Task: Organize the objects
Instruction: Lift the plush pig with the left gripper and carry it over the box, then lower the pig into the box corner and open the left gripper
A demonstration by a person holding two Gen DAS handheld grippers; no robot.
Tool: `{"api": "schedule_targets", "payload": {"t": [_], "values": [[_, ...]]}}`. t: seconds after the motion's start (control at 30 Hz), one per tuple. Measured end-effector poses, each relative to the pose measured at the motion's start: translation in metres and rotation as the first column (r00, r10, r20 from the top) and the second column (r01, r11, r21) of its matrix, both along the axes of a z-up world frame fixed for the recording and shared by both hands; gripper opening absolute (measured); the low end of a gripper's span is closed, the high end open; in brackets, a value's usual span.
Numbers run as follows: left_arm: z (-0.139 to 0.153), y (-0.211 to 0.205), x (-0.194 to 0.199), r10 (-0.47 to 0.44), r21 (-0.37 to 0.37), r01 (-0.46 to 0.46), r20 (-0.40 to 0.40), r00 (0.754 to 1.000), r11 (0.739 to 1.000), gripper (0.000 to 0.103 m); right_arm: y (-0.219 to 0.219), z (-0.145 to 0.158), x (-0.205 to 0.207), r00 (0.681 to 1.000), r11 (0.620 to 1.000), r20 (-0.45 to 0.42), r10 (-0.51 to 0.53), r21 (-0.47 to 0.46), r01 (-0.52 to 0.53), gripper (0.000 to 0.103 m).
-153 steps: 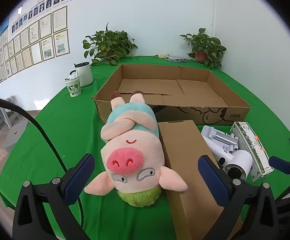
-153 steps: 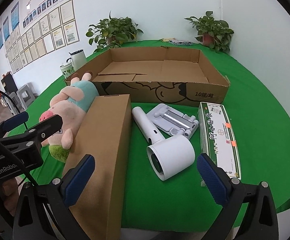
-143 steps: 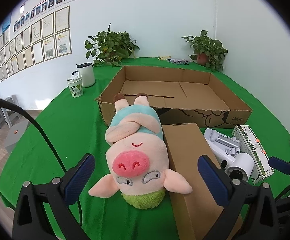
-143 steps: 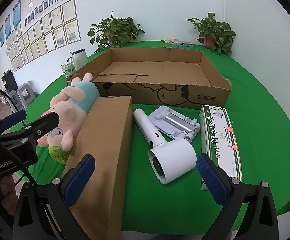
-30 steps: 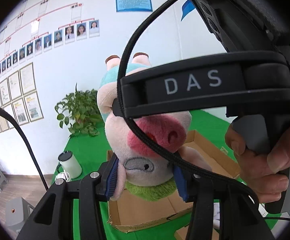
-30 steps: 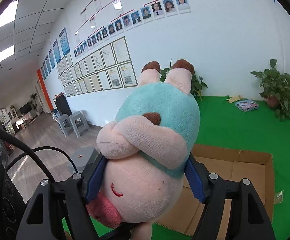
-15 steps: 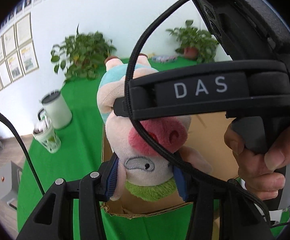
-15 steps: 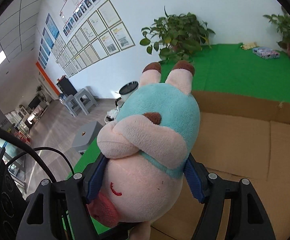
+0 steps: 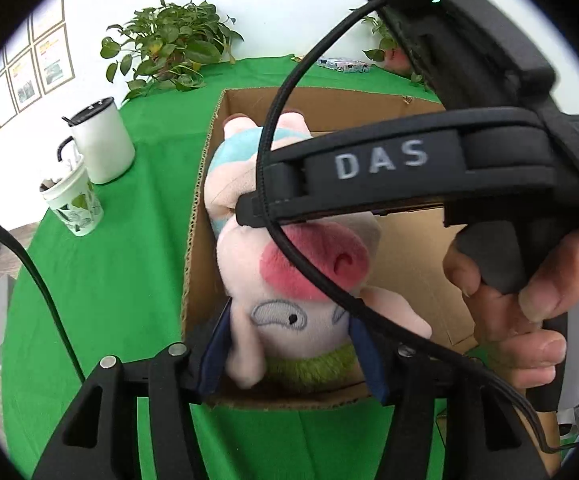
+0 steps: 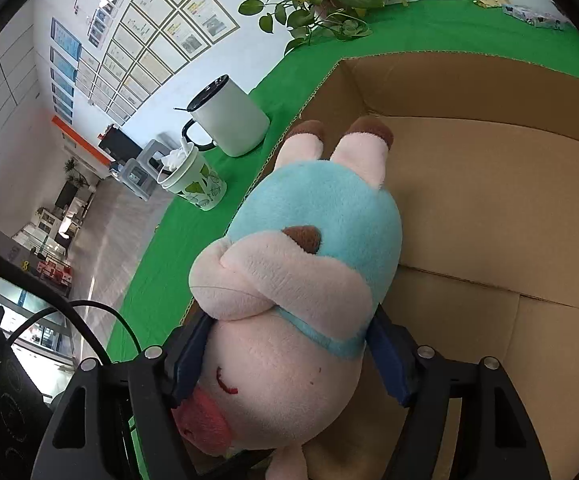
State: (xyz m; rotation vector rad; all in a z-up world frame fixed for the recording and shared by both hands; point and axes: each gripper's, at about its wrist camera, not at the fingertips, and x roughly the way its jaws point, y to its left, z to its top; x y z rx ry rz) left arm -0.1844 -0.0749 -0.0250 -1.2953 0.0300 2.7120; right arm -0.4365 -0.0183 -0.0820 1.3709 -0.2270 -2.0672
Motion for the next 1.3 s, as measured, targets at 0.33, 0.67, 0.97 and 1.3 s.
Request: {"api": "schedule_targets", "payload": {"t": [0.33, 0.67, 0.97, 1.3], "values": [[0.009, -0.015, 0.021, 0.067, -0.025, -0.069, -0.077, 0.995, 0.997, 0.054, -0.009, 0.018, 0.006, 0.998, 0.999, 0.028, -0.048, 0.013, 0.048, 0.087], [0.021, -0.03, 0.037, 0.117, 0.044, -0.113, -0.107, 0.987, 0.993, 0.056, 0.045, 0.117, 0.069, 0.988, 0.993, -0.104, -0.11, -0.06, 0.104, 0.089], [0.056, -0.015, 0.082, 0.119, -0.013, -0.129, -0.309, 0.944, 0.992, 0.082, 0.124, 0.172, 0.223, 0.873, 0.938, -0.424, -0.241, 0.127, 0.321, 0.1], [0.057, 0.024, 0.132, 0.055, 0.027, -0.049, -0.28, 0.958, 0.998, 0.083, 0.173, 0.152, 0.364, 0.799, 0.884, -0.53, -0.284, 0.179, 0.433, 0.1]]}}
